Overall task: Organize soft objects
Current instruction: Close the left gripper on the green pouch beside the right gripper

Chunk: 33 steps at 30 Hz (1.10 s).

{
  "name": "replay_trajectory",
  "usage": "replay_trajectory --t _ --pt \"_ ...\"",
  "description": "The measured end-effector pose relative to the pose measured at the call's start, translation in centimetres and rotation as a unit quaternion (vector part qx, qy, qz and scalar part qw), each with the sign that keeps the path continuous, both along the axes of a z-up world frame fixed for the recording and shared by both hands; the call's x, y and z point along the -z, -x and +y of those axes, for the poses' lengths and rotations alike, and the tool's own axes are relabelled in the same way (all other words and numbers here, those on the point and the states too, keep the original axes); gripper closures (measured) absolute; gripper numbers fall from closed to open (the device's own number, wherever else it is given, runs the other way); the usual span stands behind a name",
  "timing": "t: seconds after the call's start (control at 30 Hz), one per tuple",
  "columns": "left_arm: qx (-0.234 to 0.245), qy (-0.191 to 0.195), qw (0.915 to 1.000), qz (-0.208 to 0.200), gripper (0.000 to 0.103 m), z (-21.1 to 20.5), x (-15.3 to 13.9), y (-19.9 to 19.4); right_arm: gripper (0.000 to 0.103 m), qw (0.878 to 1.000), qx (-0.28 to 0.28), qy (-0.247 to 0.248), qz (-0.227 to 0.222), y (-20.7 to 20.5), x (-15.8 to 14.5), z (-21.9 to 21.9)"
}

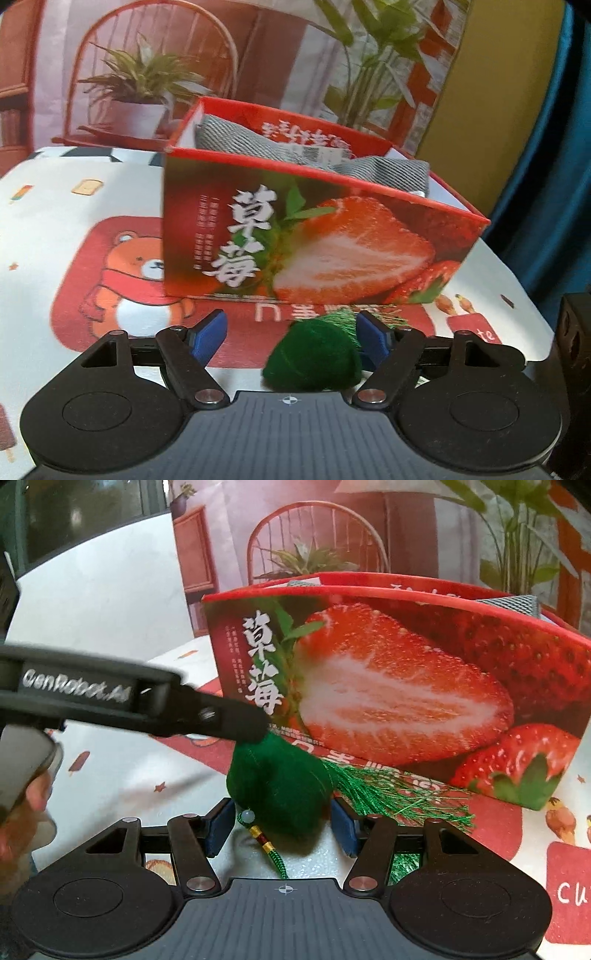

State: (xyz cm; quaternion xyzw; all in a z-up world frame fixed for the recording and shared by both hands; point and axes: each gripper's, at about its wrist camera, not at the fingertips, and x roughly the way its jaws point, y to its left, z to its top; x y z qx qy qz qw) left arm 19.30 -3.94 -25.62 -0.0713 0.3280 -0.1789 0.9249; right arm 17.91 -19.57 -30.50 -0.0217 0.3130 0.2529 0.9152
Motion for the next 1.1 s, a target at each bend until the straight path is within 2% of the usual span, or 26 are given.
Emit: replay_trajectory --t 0.07,0.1,0.2,0.6,0.8,0.97,1.1 --pt "0.006 0.012 0.9998 0.012 0.047 0.0 0.4 -0.2 0.050 1.000 -0.001 0.002 0.000 -0.1 0.1 0.2" --pt "0.010 0.019 0.9995 0.023 0.059 0.1 0.7 -0.5 0.050 1.000 -0.001 0.002 0.001 -0.2 0.1 0.2" --pt "0.015 0.053 0.9978 0.037 0.064 0.5 1.4 -0.7 0.050 1.000 0.003 -0.005 0.006 -0.5 0.2 0.0" --pt "0.018 0.058 0.9975 0.036 0.065 0.3 1.8 -0.7 0.049 1.000 -0.005 0.002 0.004 -0.7 0.6 0.5" --pt "0.021 0.061 0.9972 0.039 0.065 0.4 1.7 -0.4 0.054 1.000 -0.007 0.002 0.002 -0.6 0.6 0.4" --pt "0.027 0.057 0.9973 0.038 0.065 0.3 1.2 0.2 0.056 1.000 -0.008 0.020 -0.018 0.3 0.3 0.8" --pt "0.029 0.068 0.9966 0.035 0.065 0.9 0.9 0.5 0.056 0.999 -0.013 0.029 -0.028 0.8 0.0 1.0"
